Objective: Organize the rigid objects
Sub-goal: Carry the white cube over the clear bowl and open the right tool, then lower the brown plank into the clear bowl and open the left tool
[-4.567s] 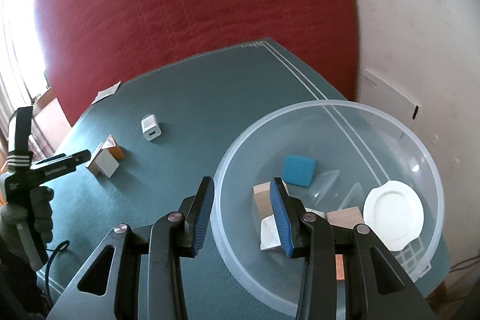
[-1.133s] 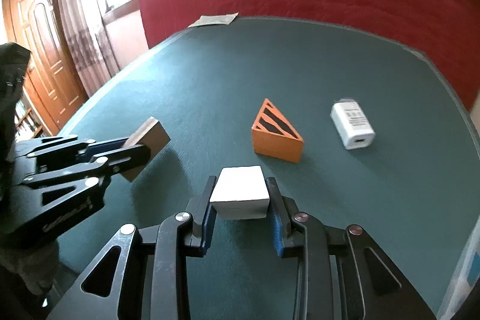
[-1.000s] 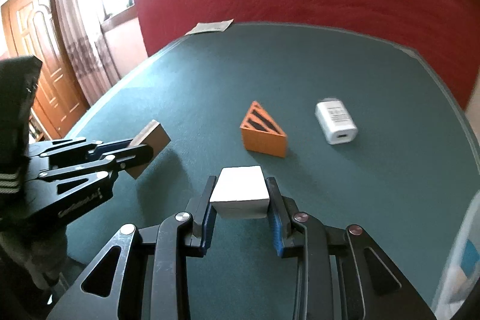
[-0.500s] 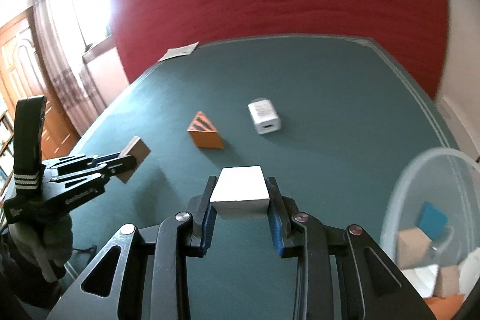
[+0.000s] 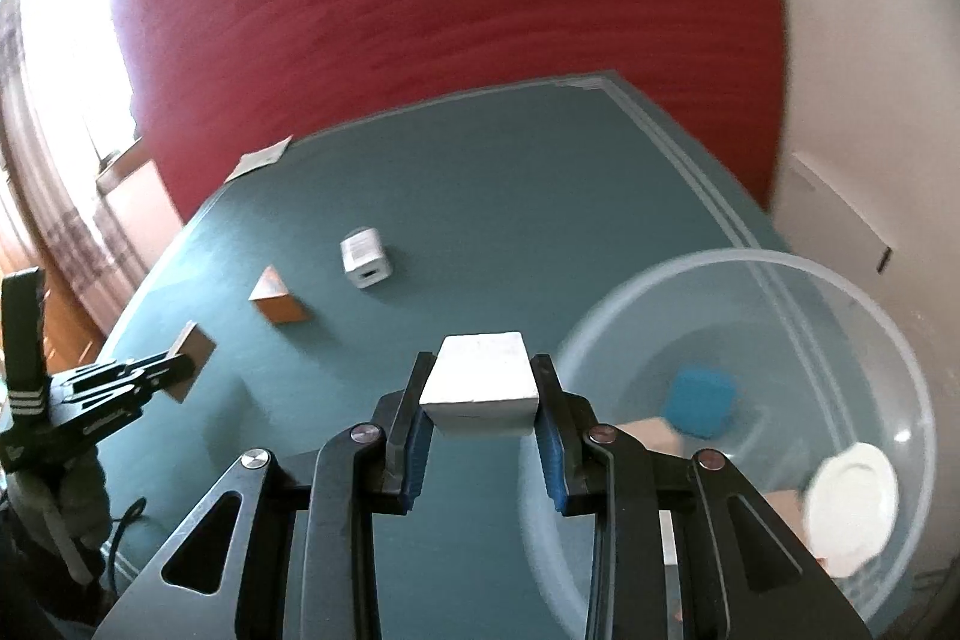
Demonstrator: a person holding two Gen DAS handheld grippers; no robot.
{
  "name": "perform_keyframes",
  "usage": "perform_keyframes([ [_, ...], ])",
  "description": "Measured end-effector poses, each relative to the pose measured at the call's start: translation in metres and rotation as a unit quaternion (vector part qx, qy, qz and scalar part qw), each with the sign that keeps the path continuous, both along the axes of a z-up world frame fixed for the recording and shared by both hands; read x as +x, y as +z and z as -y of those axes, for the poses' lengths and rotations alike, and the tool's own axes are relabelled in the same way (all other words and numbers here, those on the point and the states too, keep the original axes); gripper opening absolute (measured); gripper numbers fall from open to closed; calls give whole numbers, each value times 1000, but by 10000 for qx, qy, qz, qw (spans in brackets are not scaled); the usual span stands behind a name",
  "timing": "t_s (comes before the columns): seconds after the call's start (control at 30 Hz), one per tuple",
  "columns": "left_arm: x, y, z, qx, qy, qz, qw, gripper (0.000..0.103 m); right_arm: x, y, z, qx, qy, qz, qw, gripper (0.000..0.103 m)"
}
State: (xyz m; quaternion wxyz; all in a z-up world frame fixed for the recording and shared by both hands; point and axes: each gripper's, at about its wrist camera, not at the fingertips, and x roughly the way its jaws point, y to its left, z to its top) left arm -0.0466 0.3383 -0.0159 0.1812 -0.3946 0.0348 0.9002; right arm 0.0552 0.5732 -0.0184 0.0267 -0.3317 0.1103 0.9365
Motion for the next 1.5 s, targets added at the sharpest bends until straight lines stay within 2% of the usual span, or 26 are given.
perform_keyframes([
  [0.5,7,12,-20,106,-262,-92,9996,14,30,3,-71,-248,-1137,-64,9932,32],
  [0.93,15,32,-54,254,-718,-282,9967,14,36,4,-81,-393,-1315,-186,9904,32],
  [1.23,26,43,-92,353,-1270,-323,9908,14,39,6,-87,-456,-1444,-252,9881,32],
  [1.5,27,31,-140,290,-1843,-166,9823,14,43,11,-91,-364,-1670,-287,9849,32],
])
